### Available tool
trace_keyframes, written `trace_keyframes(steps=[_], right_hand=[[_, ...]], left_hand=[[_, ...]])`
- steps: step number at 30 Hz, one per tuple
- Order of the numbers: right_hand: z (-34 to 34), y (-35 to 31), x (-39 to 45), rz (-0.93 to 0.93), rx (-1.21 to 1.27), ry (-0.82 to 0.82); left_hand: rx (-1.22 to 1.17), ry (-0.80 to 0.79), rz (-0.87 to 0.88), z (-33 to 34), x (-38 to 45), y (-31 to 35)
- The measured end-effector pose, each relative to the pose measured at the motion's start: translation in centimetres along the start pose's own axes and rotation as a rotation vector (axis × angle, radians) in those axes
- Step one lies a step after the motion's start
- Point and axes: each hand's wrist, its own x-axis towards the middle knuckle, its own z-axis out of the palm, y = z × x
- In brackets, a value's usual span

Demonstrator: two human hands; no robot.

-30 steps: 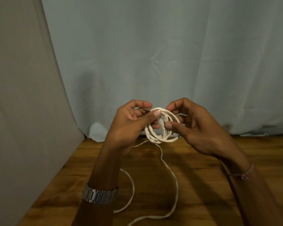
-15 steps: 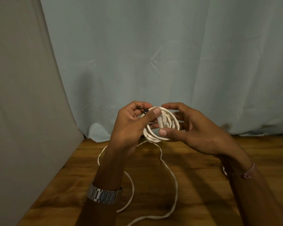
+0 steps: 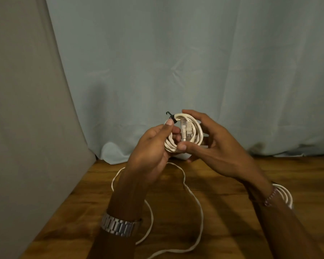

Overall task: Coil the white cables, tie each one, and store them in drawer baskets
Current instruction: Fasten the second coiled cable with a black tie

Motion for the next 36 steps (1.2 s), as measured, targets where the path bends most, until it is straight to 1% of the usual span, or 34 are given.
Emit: trace_keyframes(steps=[2, 5, 9, 13, 15, 20, 21, 23, 25, 27, 29, 31, 36], right_hand=[[0.5, 0.1, 0.0, -0.079, -0.109, 0.009], [0.6, 0.4, 0.0, -0.113, -0.154, 0.025], [1.2, 1.1, 0.3, -0.145, -0.234, 0.113], [1.6, 1.4, 0.4, -0.169, -0.319, 0.199], [1.7, 1.6, 0.5, -0.176, -0.349, 0.266], [2.0, 1.9, 0.3, -0.189, -0.424, 0.4], [1.9, 2.0, 0.3, -0.178, -0.441, 0.4], [1.8, 2.1, 0.4, -0.16, -0.441, 0.348], [1.6, 2.2, 0.4, -0.128, -0.398, 0.238], [1.1, 2.2, 0.5, -0.036, -0.328, 0.127], [0.2, 1.8, 0.4, 0.067, -0.244, 0.022], [-1.0, 1.2, 0.2, 0.102, -0.183, -0.047], [-3.0, 0.6, -0.4, 0.173, -0.068, 0.019]], left_hand=[[-0.107, 0.022, -0.028, 0.7, -0.1, -0.2], [-0.195, 0.008, -0.046, 1.0, -0.2, -0.3], [-0.262, 0.023, -0.076, 1.6, 0.1, -0.6], [-0.289, 0.006, -0.055, 1.6, 0.2, -0.6], [-0.257, -0.004, -0.013, 1.7, -0.1, -0.4], [-0.09, -0.07, 0.089, 2.2, -0.7, -0.3], [-0.061, -0.078, 0.105, 2.3, -0.7, -0.3], [0.025, -0.053, 0.138, 1.8, -0.5, -0.5], [0.135, 0.006, 0.154, 1.1, -0.1, -0.9], [0.221, 0.058, 0.157, 0.6, 0.3, -1.2], [0.25, 0.079, 0.148, 0.4, 0.5, -1.4], [0.259, 0.063, 0.139, 0.3, 0.5, -1.3], [0.304, -0.054, 0.147, -0.3, 0.5, -1.0]])
